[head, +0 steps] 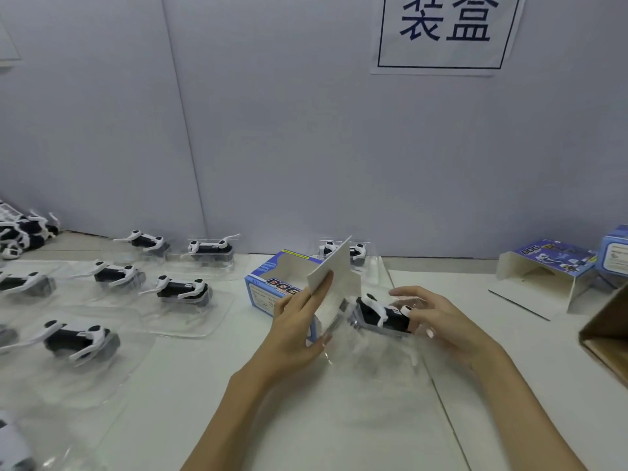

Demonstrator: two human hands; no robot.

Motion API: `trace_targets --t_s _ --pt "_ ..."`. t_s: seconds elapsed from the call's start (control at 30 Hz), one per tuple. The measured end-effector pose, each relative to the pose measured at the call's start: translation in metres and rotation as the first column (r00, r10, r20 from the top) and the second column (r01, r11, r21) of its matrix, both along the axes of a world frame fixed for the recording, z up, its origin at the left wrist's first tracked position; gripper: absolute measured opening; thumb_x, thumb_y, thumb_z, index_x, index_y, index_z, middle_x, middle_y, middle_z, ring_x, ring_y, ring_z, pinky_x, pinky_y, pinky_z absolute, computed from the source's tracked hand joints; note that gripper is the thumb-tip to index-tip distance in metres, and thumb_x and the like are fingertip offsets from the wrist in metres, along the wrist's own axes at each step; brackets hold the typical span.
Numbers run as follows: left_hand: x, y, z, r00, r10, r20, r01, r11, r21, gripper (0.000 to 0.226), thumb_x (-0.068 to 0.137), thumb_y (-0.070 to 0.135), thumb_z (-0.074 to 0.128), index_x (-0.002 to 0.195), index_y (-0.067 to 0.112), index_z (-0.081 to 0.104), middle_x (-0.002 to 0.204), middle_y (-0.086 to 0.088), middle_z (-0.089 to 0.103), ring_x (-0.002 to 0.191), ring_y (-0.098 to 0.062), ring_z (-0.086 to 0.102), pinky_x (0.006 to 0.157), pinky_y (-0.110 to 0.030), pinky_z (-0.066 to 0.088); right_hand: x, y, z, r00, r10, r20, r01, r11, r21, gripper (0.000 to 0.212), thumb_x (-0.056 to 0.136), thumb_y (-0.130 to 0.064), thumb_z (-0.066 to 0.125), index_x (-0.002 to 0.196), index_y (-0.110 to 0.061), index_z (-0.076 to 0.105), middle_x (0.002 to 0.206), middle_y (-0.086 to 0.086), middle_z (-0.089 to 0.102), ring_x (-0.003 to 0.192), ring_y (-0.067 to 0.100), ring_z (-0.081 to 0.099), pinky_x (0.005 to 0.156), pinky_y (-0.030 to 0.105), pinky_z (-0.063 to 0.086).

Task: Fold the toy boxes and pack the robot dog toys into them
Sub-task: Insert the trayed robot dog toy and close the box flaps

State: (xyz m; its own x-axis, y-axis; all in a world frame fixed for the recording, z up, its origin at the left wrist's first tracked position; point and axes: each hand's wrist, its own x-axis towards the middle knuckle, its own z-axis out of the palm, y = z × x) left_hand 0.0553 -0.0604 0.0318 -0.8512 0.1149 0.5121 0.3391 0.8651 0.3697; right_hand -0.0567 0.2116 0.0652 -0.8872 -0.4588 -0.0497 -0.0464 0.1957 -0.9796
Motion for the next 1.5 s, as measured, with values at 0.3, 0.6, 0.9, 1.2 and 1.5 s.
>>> trace_targets --t_s 0.3,0.6,0.9,1.2,1.5 --pt "0.004 0.003 0.003 0.998 -0.049 -0.039 0.052 0.995 0.086 0.109 0.085 0.003 0.065 0.163 0.048 0.002 0.166 0.033 0.013 0.141 0.019 0.011 0.115 -0.015 0.012 -0.003 -0.009 -0.003 0.933 -0.343 -0.105 0.331 0.936 -0.118 0.057 0.073 0.019 0.055 0.109 -0.021 0.073 0.115 0.010 0.070 0.097 0.023 0.063 0.064 0.025 0.044" --pt "0.004 0.038 -0.005 0.996 -0.055 -0.074 0.055 0.998 0.006 0.100 0.074 0.005 0.055 0.164 0.033 0.022 0.162 0.022 0.032 0.143 -0.007 0.037 0.116 -0.031 0.017 0.002 -0.016 -0.006 0.882 -0.454 -0.130 0.438 0.889 -0.134 0.061 0.066 0.020 0.059 0.103 -0.027 0.075 0.116 0.001 0.071 0.099 0.025 0.061 0.074 0.034 0.050" --pt "0.000 0.046 -0.009 0.992 0.008 -0.123 -0.001 0.998 0.056 0.095 0.077 0.009 0.062 0.163 0.031 0.028 0.159 0.022 0.037 0.135 -0.007 0.044 0.111 -0.023 0.017 0.011 -0.025 -0.010 0.831 -0.552 -0.066 0.535 0.827 -0.172 0.054 0.062 0.015 0.063 0.094 -0.027 0.076 0.111 -0.006 0.072 0.090 0.019 0.067 0.069 0.033 0.053" --pt "-0.004 0.060 -0.007 0.992 0.059 -0.115 -0.040 0.987 0.156 0.087 0.080 0.018 0.060 0.160 0.034 0.034 0.143 0.020 0.051 0.127 -0.005 0.048 0.114 -0.035 0.022 0.020 -0.050 -0.014 0.832 -0.531 0.160 0.553 0.771 -0.317 0.041 0.077 0.011 0.056 0.103 -0.015 0.073 0.105 0.009 0.069 0.090 0.029 0.067 0.068 0.033 0.056" --pt "-0.005 0.071 -0.010 0.983 0.050 -0.177 -0.026 0.990 0.139 0.076 0.091 0.038 0.069 0.160 0.030 0.038 0.143 0.021 0.054 0.124 -0.007 0.052 0.110 -0.040 0.028 0.048 -0.090 -0.019 0.962 -0.163 0.221 0.251 0.850 -0.464 0.046 0.111 -0.040 0.039 0.134 -0.009 0.063 0.124 0.012 0.073 0.114 0.026 0.069 0.106 0.048 0.052"
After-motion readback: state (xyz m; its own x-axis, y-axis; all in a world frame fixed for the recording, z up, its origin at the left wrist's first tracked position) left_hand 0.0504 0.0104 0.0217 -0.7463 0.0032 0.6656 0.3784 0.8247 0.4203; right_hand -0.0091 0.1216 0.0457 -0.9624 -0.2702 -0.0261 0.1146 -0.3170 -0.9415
